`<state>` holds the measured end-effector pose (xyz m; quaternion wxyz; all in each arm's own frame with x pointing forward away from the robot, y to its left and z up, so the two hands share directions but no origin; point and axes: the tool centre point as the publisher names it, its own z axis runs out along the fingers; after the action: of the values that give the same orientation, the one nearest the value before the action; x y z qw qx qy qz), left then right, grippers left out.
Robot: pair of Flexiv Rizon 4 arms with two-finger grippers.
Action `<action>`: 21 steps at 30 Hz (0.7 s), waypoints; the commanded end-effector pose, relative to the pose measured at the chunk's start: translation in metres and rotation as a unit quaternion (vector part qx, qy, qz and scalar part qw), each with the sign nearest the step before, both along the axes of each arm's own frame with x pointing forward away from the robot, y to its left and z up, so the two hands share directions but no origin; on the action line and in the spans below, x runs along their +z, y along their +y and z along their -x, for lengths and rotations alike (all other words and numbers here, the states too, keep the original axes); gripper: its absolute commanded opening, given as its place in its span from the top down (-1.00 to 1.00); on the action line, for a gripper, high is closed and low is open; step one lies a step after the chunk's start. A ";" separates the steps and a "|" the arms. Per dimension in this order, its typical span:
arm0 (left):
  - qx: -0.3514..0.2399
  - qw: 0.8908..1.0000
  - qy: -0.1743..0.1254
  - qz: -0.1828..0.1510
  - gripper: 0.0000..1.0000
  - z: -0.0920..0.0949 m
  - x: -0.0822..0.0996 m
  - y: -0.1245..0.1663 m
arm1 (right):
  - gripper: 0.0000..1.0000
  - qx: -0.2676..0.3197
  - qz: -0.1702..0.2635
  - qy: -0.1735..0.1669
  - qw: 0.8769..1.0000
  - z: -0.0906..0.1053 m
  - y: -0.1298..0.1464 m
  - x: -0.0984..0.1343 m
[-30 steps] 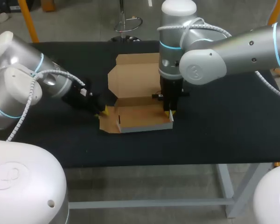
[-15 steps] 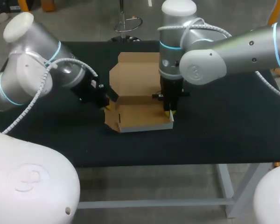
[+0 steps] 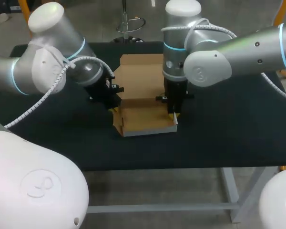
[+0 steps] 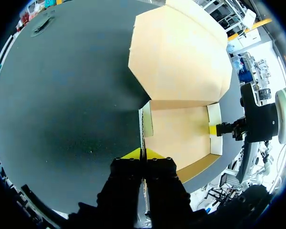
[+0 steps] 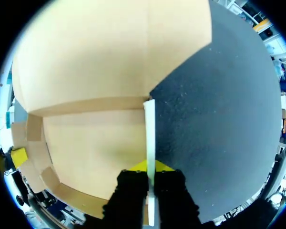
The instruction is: Assemble the packaging by folding the flat box into shape, placing the metal phone stand inside, and closing the box properly
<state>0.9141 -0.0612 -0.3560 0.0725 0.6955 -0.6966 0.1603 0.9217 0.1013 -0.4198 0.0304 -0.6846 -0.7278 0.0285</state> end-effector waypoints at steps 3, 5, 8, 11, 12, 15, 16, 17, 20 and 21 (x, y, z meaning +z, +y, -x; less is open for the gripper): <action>-0.002 0.998 -0.001 -0.055 0.68 0.002 0.008 -0.003 | 1.00 0.001 0.000 0.002 1.000 0.000 0.002 0.000; -0.002 0.999 -0.004 -0.052 0.06 0.003 0.010 0.000 | 1.00 0.001 0.000 0.002 1.000 0.000 0.002 0.000; 0.000 0.999 -0.008 -0.046 -1.00 0.006 0.013 0.007 | 1.00 0.001 0.000 0.002 1.000 0.000 0.002 0.000; 0.002 0.999 -0.010 -0.034 -1.00 0.009 0.016 0.016 | 1.00 0.001 0.000 0.002 1.000 0.000 0.002 0.000; 0.003 0.999 -0.011 -0.032 -1.00 0.010 0.018 0.020 | 1.00 0.001 0.000 0.002 1.000 0.000 0.002 0.000; 0.005 1.000 -0.013 -0.019 -1.00 0.014 0.021 0.030 | 1.00 0.001 0.000 0.002 1.000 0.000 0.002 0.000; 0.004 1.000 -0.015 -0.013 -1.00 0.016 0.022 0.035 | 1.00 0.001 0.000 0.002 1.000 0.000 0.002 0.000; 0.003 1.000 -0.015 -0.008 -1.00 0.016 0.022 0.038 | 1.00 0.001 0.000 0.002 1.000 0.000 0.002 0.000; 0.003 1.000 -0.017 0.005 -1.00 0.020 0.024 0.049 | 1.00 0.001 0.000 0.002 1.000 0.000 0.002 0.000; 0.003 1.000 -0.019 0.009 -1.00 0.021 0.025 0.053 | 1.00 0.001 0.000 0.002 1.000 0.000 0.002 0.000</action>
<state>0.9036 -0.0222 -0.3354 0.0555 0.6975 -0.6965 0.1590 0.9213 0.1024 -0.4195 0.0309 -0.6844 -0.7280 0.0277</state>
